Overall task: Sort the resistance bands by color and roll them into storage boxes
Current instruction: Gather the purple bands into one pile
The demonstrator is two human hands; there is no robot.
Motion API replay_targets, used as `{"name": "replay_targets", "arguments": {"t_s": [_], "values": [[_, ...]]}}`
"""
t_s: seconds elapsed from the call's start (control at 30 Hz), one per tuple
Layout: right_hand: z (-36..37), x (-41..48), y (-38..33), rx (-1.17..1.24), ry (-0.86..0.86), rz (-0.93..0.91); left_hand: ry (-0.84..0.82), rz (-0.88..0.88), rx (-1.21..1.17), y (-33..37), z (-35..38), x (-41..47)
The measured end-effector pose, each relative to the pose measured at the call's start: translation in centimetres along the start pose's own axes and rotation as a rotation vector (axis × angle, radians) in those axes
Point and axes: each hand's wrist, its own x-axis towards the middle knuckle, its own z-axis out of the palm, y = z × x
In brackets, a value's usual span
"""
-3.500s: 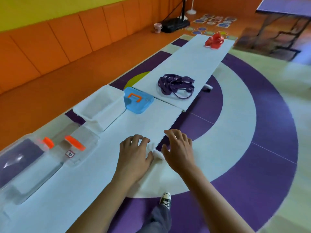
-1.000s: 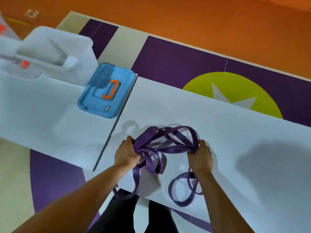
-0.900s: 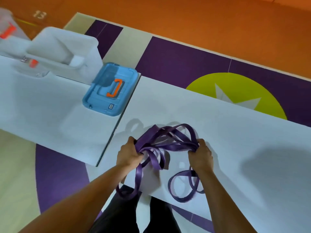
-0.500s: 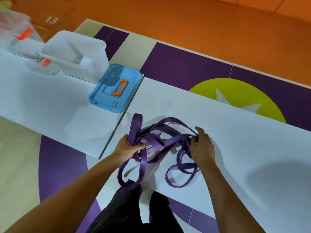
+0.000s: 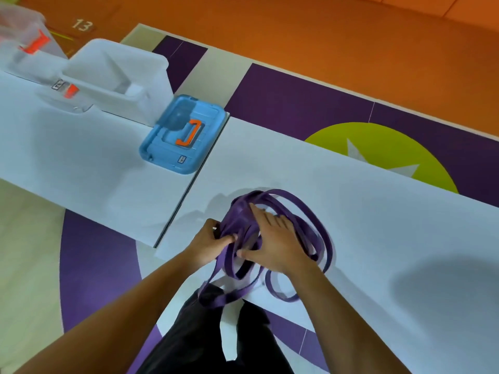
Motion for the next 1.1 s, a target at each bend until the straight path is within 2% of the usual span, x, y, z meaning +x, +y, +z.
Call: {"name": "replay_targets", "arguments": {"t_s": [0.13, 0.3, 0.37, 0.47, 0.6, 0.8, 0.93, 1.0, 1.1], "values": [[2.7, 0.6, -0.2, -0.111, 0.032, 0.116, 0.114, -0.046, -0.068, -1.3, 0.0, 0.0], [5.0, -0.6, 0.4, -0.490, 0.112, 0.146, 0.256, 0.022, -0.175, 1.0, -0.4, -0.3], [4.5, -1.3, 1.3, -0.518, 0.059, 0.196, 0.305, 0.064, -0.202, 2.5, -1.1, -0.1], [2.4, -2.7, 3.4, -0.509, 0.202, 0.270, 0.396, 0.129, -0.264, 4.8, -2.4, 0.8], [-2.2, -4.0, 5.6, -0.257, 0.485, 0.305, 0.474, 0.180, -0.393, 7.5, -3.0, 1.9], [-9.9, -5.0, 7.0, 0.602, 0.890, 0.595, 0.596, 0.223, -0.484, 10.0, -4.1, 2.7], [-13.4, -6.3, 8.5, 1.066, 1.057, 0.582, 0.633, 0.204, -0.434, 8.8, -5.5, 3.2], [-13.7, -6.8, 9.2, 1.165, 1.108, 0.611, 0.644, 0.180, -0.409, 7.6, -5.3, 2.7], [-13.7, -7.5, 10.3, 0.956, 1.120, 0.702, 0.626, 0.106, -0.314, 5.6, -4.4, 1.5]]}}
